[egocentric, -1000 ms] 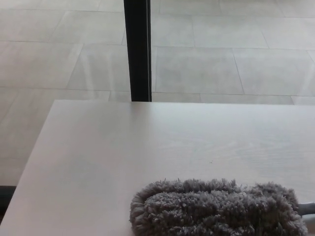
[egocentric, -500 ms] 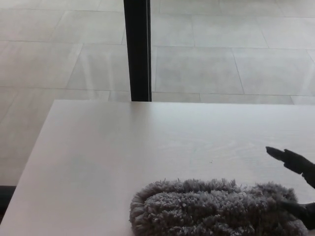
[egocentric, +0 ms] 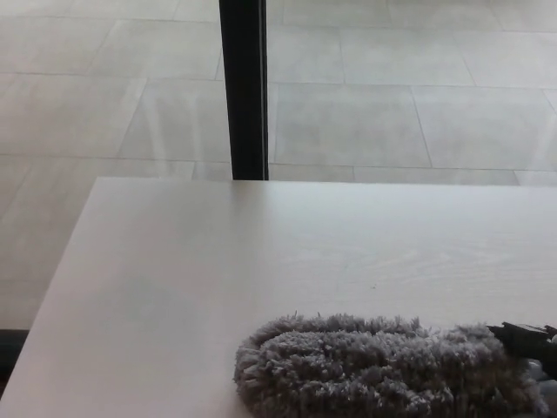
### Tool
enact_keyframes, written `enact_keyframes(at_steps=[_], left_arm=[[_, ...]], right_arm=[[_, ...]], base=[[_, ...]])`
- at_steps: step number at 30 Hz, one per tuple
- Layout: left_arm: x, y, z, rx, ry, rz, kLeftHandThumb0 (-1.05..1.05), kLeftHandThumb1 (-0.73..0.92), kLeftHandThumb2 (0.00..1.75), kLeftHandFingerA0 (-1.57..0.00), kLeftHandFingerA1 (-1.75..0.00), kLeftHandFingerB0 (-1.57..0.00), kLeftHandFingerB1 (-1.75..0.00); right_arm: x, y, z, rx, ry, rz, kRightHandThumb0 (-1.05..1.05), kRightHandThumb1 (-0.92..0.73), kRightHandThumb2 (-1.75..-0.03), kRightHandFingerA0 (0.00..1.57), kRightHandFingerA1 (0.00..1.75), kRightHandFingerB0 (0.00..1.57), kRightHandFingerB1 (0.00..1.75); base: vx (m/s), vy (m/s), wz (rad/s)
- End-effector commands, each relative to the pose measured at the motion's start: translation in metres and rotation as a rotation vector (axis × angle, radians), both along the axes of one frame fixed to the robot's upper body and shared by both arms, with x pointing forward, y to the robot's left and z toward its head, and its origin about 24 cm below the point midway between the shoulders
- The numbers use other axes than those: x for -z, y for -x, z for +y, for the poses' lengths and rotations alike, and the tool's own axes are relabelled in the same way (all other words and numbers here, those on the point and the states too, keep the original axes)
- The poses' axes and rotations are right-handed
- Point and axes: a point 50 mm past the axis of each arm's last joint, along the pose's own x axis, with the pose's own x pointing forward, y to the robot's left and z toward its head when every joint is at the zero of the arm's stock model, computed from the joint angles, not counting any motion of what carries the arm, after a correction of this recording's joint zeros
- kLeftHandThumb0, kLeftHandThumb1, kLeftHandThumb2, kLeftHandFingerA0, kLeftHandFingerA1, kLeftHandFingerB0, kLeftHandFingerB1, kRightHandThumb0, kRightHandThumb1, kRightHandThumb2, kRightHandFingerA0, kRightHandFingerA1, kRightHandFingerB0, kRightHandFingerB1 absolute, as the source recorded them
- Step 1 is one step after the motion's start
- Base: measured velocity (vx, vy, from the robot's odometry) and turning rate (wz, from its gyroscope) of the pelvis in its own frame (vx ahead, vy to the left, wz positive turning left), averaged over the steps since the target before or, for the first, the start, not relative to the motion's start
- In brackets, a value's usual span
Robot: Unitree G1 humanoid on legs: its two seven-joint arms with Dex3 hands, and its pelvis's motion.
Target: The robot uses its right hand to pick up the duster kept in the middle of the desk and use it to wipe the desk by swiping its surface twice
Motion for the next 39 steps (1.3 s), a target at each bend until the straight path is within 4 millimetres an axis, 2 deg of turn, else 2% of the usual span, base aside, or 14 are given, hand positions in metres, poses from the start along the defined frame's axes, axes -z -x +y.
enact_keyframes(at_steps=[1, 2, 6, 7, 9, 10, 11, 12, 14, 16, 19, 28, 38, 39], left_arm=[[-0.014, -0.003, 0.014, 0.026, -0.055, -0.001, -0.57, 0.54, 0.56, -0.65, -0.66, -0.61, -0.52], [-0.013, -0.002, 0.014, 0.017, -0.046, -0.002, -0.56, 0.55, 0.57, -0.64, -0.67, -0.59, -0.53], [-0.012, -0.003, 0.013, 0.010, -0.037, -0.006, -0.56, 0.57, 0.57, -0.62, -0.67, -0.58, -0.54], [-0.012, -0.003, 0.012, 0.012, -0.041, 0.005, -0.56, 0.59, 0.58, -0.64, -0.66, -0.60, -0.53], [-0.010, -0.004, 0.010, 0.035, -0.042, 0.014, -0.56, 0.60, 0.58, -0.62, -0.66, -0.59, -0.53], [-0.010, -0.004, 0.010, 0.048, -0.054, 0.034, -0.58, 0.61, 0.59, -0.62, -0.63, -0.58, -0.51], [-0.010, -0.004, 0.010, 0.059, -0.062, 0.039, -0.58, 0.62, 0.58, -0.62, -0.63, -0.59, -0.52], [-0.010, -0.004, 0.009, 0.059, -0.063, 0.037, -0.57, 0.62, 0.58, -0.63, -0.63, -0.60, -0.52], [-0.011, -0.004, 0.010, 0.064, -0.074, 0.045, -0.58, 0.62, 0.59, -0.65, -0.64, -0.59, -0.52], [-0.011, -0.004, 0.010, 0.064, -0.086, 0.044, -0.58, 0.64, 0.59, -0.70, -0.67, -0.63, -0.52], [-0.011, -0.004, 0.010, 0.027, -0.055, 0.016, -0.55, 0.64, 0.59, -0.67, -0.69, -0.61, -0.54], [-0.011, -0.010, 0.009, 0.031, -0.066, 0.025, -0.55, 0.66, 0.60, -0.69, -0.69, -0.64, -0.54], [-0.014, -0.012, 0.011, 0.070, -0.075, 0.029, -0.54, 0.67, 0.60, -0.68, -0.67, -0.60, -0.51], [-0.014, -0.012, 0.010, 0.052, -0.065, 0.017, -0.53, 0.66, 0.60, -0.69, -0.67, -0.62, -0.53]], right_arm=[[0.010, 0.012, -0.002, -0.151, 0.159, -0.202, -0.67, -0.55, -0.91, 0.26, 0.60, 0.11, 0.45], [0.012, 0.011, 0.006, -0.137, 0.103, -0.252, -0.56, -0.69, -0.61, 0.42, 0.59, 0.24, 0.36], [0.014, 0.011, 0.014, -0.143, 0.085, -0.306, -0.53, -0.71, -0.61, 0.51, 0.64, 0.24, 0.38], [0.015, 0.011, 0.023, -0.152, 0.057, -0.353, -0.55, -0.59, -0.91, 0.62, 0.77, 0.21, 0.51], [0.015, 0.012, 0.032, -0.176, 0.052, -0.372, -0.51, -0.57, -0.90, 0.65, 0.77, 0.20, 0.52], [0.015, 0.012, 0.036, -0.187, 0.050, -0.394, -0.47, -0.70, -0.60, 0.70, 0.74, 0.25, 0.43], [0.015, 0.013, 0.040, -0.194, 0.039, -0.407, -0.51, -0.56, -0.87, 0.72, 0.80, 0.21, 0.53], [0.016, 0.013, 0.043, -0.196, 0.033, -0.412, -0.46, -0.71, -0.62, 0.77, 0.80, 0.26, 0.47], [0.019, 0.013, 0.047, -0.202, 0.027, -0.430, -0.44, -0.70, -0.61, 0.80, 0.83, 0.27, 0.46], [0.023, 0.016, 0.051, -0.203, 0.016, -0.494, -0.40, -0.67, -0.62, 0.94, 1.31, 0.29, 0.49], [0.027, 0.017, 0.052, -0.197, 0.016, -0.514, -0.36, -0.72, -0.65, 0.94, 1.50, 0.26, 0.47], [0.036, 0.026, 0.058, -0.336, 0.103, -0.539, -0.28, -0.74, -0.69, 0.86, 1.71, 0.21, 0.43], [0.042, 0.022, 0.035, -0.483, 0.380, -0.554, -0.28, -0.63, -0.68, 0.89, 1.69, 0.38, 0.52], [0.042, 0.022, 0.031, -0.500, 0.389, -0.578, -0.35, -0.45, -0.92, 1.19, 1.32, 0.43, 0.64]], base=[[0.00, 0.000, 0.00], [0.00, 0.000, 0.00], [0.00, 0.000, 0.00], [0.00, 0.000, 0.00], [0.00, 0.000, 0.00], [0.00, 0.000, 0.00], [0.00, 0.000, 0.00], [0.00, 0.000, 0.00], [0.00, 0.000, 0.00], [0.00, 0.000, 0.00], [0.00, 0.000, 0.00], [0.00, 0.000, 0.00], [0.00, 0.000, 0.00], [0.00, 0.000, 0.00]])
